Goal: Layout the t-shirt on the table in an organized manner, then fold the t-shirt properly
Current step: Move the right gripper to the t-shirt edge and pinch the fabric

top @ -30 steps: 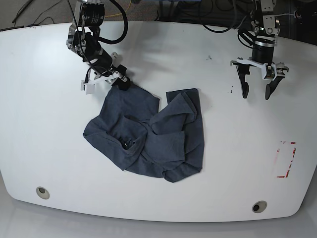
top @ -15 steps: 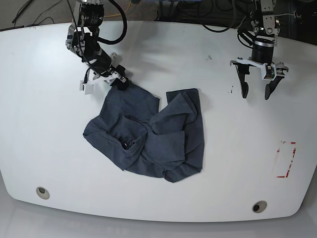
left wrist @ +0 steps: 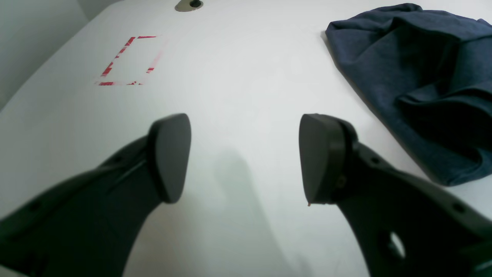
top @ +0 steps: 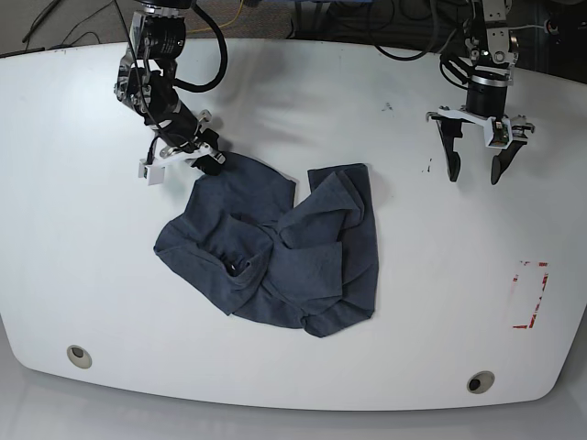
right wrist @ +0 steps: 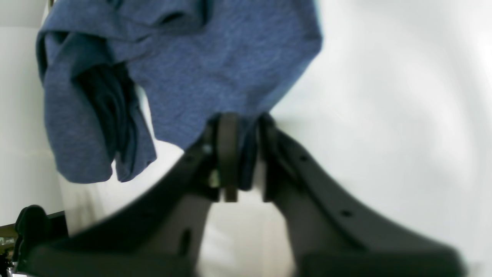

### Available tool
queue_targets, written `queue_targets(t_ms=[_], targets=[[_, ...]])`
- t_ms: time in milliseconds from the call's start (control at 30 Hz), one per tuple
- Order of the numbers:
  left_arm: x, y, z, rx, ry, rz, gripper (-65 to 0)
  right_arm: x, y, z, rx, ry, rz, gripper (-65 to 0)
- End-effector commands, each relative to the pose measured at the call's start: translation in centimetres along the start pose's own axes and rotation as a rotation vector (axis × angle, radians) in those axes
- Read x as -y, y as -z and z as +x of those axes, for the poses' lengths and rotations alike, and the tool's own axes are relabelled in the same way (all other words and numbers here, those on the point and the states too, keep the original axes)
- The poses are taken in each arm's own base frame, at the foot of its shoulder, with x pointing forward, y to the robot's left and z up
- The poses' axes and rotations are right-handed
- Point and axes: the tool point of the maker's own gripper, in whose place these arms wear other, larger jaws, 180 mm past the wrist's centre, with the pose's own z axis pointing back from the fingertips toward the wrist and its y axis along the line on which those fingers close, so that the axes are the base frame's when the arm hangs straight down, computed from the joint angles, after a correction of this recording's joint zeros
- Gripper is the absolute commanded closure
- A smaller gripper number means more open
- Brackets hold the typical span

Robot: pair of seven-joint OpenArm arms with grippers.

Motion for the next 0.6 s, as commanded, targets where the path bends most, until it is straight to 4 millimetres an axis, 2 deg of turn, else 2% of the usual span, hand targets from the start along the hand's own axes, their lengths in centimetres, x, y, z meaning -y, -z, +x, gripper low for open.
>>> queue_targets(t_ms=[0, 433, 567], targets=[[-0.22, 0.17, 1.35, 0.050, 0.005, 0.001, -41.5, -1.04, -0.03, 1.40, 0.038, -0.018, 0.030, 0.0], [-0.14, 0.23, 1.39, 0.051, 0.007, -0.003, -41.5, -1.13, -0.12, 1.29, 0.033, -0.039, 0.024, 0.0], [-0.15, 0.36, 1.53, 0.056, 0.007, -0.002, -41.5, -1.78, -0.67, 1.68, 0.049, -0.058, 0.035, 0.0]])
